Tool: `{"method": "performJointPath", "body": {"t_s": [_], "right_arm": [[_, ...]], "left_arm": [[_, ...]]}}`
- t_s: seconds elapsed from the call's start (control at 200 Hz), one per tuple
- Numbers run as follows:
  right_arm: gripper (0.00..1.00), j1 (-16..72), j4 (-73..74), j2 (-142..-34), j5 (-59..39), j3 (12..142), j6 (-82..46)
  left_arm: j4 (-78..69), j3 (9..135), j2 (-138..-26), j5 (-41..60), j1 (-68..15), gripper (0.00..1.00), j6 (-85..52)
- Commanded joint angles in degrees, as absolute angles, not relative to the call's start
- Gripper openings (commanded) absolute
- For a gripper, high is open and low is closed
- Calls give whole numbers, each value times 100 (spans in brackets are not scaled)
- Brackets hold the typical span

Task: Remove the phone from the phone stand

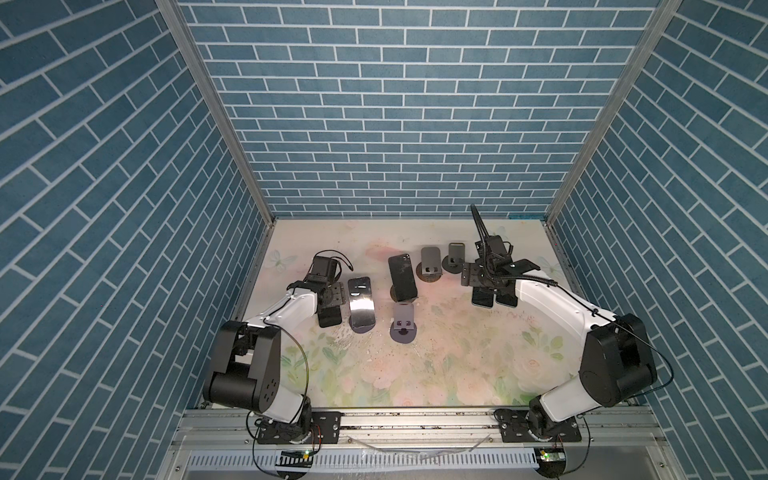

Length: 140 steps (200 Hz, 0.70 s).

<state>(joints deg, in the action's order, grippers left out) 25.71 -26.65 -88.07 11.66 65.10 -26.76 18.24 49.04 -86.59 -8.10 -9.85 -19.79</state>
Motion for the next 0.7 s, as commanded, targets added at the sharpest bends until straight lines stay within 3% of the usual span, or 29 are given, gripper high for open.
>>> {"method": "performJointPath", "body": {"t_s": [0.0,0.695], "right_arm": [[93,2558,-2804,-8575,1283,6407,-2820],[93,2557,-2777,-8415,1336,6227,-2833]], "left_arm": [[1856,5156,-8755,-700,-854,57,-2028],[2723,6068,-9830,-656,-738,58,-2091]]}}
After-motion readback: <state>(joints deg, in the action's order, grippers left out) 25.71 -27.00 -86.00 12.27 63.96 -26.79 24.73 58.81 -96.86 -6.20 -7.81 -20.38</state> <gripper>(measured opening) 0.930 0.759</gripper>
